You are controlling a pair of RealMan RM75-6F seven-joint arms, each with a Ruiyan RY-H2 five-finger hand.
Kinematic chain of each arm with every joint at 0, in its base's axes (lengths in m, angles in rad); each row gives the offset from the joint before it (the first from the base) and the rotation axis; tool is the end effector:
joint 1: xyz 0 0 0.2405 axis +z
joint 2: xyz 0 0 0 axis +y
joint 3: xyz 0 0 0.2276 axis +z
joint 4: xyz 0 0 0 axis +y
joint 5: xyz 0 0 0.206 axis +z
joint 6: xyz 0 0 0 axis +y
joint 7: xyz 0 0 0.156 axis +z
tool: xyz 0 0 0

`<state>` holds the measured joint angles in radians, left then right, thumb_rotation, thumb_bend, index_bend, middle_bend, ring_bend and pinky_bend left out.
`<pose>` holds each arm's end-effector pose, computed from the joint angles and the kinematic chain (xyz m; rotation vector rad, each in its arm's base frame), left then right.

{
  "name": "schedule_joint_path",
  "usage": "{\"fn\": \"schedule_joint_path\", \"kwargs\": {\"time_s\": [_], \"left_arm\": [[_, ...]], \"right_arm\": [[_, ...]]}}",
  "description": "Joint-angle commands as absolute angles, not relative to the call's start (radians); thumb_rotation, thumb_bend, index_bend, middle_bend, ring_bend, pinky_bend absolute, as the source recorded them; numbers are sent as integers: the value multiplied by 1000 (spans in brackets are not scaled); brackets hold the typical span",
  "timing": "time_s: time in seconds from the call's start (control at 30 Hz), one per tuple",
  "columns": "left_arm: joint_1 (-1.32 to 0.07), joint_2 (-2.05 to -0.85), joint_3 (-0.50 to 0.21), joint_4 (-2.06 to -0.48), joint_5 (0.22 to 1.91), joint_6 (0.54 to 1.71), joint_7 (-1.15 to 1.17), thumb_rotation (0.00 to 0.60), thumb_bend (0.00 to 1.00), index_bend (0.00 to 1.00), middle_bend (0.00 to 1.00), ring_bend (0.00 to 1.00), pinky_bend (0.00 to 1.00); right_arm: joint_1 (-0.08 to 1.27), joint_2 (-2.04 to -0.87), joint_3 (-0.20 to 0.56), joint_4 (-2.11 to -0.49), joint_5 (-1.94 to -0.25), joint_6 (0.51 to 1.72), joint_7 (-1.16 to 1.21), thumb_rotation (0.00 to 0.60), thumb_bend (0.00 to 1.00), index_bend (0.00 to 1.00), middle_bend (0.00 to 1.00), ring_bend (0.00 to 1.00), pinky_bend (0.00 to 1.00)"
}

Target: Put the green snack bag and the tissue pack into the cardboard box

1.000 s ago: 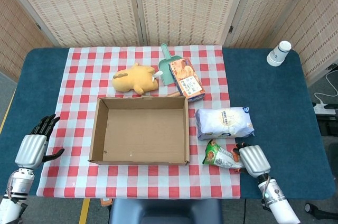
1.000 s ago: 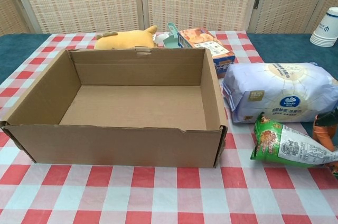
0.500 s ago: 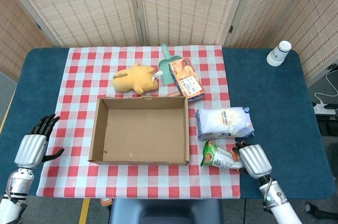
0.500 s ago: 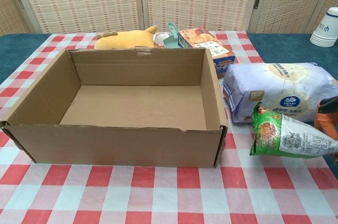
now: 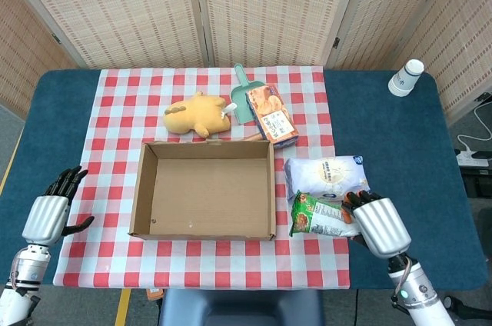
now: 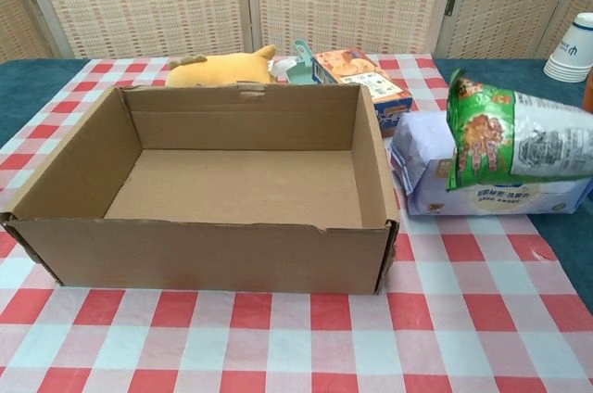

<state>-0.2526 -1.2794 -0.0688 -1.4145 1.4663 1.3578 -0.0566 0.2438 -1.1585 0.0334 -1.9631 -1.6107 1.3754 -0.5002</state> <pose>-0.2803 0.2452 0.1079 -1.4872 -0.9133 -0.9574 -0.1604 -0.2048 0.1001 1.7107 -0.6793 0.9690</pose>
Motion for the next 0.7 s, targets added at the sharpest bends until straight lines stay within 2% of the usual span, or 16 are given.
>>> {"fn": "schedule_joint_path", "kwargs": {"time_s": [0.03, 0.17, 0.3, 0.53, 0.7], "left_arm": [[-252, -1278, -66, -1415, 1466, 1354, -61, 600, 187, 84, 6, 0, 213], [-254, -1277, -67, -1413, 1464, 1349, -67, 600, 187, 84, 5, 0, 213], [-255, -1278, -68, -1408, 1458, 1343, -69, 600, 187, 84, 5, 0, 213], [-257, -1278, -70, -1402, 1454, 1338, -79, 600, 186, 84, 6, 0, 213], [-256, -1273, -72, -1404, 1450, 1336, -90, 600, 187, 83, 6, 0, 213]], "right_arm": [[293, -1109, 126, -2071, -1614, 1384, -580, 600, 373, 702, 461, 430, 631], [353, -1100, 195, -2137, -1529, 1325, -628, 600, 372, 703, 463, 432, 632], [434, -1140, 249, -2149, -1434, 1249, -687, 600, 372, 703, 463, 432, 632], [621, -1324, 325, -2051, -1239, 1124, -763, 600, 373, 703, 463, 435, 633], [713, -1464, 330, -1933, -1193, 1099, -778, 600, 373, 703, 464, 435, 633]]}}
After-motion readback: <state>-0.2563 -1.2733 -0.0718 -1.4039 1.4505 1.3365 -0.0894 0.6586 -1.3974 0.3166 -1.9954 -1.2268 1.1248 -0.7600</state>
